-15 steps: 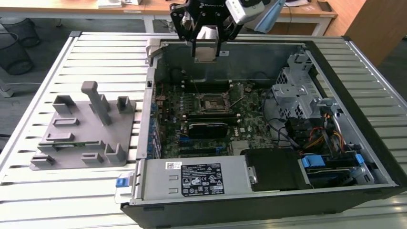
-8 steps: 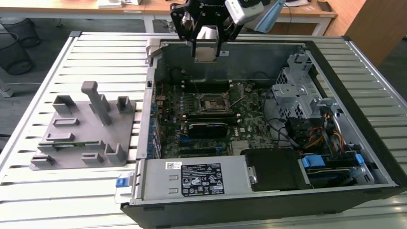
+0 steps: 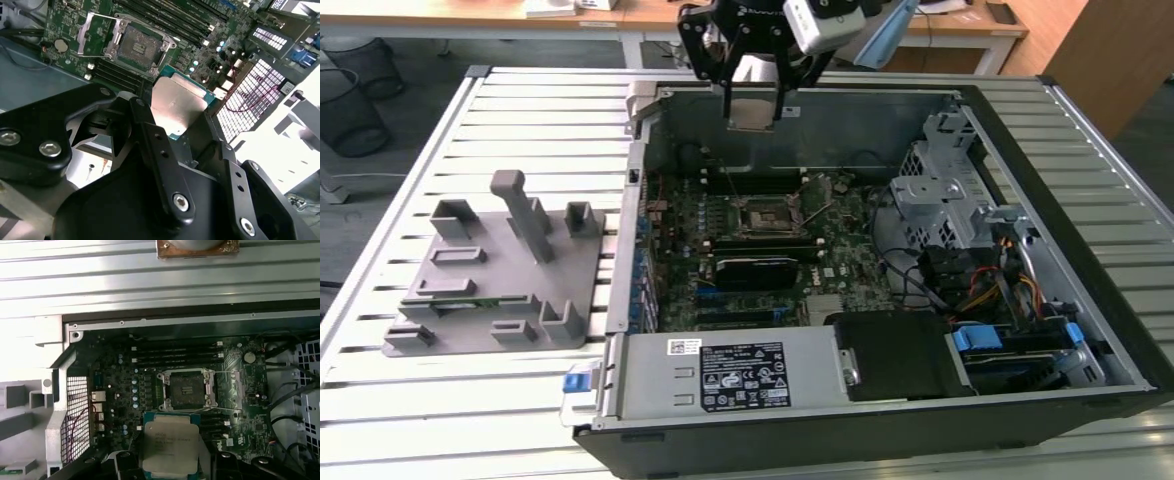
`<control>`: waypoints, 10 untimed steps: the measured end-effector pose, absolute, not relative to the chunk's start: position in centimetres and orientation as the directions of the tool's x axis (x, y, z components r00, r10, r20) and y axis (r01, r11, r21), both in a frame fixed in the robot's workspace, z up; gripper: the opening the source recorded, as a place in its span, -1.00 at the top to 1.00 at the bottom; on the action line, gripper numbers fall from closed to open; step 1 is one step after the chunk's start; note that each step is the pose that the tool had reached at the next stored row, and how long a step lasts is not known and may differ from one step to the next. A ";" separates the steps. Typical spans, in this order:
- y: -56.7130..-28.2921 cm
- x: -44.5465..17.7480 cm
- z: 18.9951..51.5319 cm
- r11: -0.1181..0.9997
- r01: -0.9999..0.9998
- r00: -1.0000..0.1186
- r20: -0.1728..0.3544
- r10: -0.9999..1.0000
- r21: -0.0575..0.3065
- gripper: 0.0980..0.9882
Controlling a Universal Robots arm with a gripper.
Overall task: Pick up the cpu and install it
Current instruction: 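Place the cpu into insertion slot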
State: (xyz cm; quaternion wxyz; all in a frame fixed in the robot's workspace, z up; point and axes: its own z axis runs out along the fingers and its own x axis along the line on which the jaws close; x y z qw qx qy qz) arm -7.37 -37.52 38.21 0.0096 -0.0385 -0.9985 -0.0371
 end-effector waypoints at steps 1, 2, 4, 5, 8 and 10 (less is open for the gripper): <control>-37.5 -7.4 38.2 0.993 0.087 -0.996 0.022 0.086 0.073 0.02; -37.5 -7.4 38.2 0.992 0.100 -0.995 0.022 0.098 0.074 0.02; -37.5 -7.4 38.2 0.990 0.117 -0.993 0.022 0.116 0.073 0.02; -37.5 -7.4 38.2 0.990 0.123 -0.992 0.022 0.122 0.073 0.02; -37.5 -7.4 38.2 0.987 0.143 -0.990 0.022 0.141 0.073 0.02; -37.5 -7.4 38.2 0.985 0.157 -0.988 0.022 0.155 0.074 0.02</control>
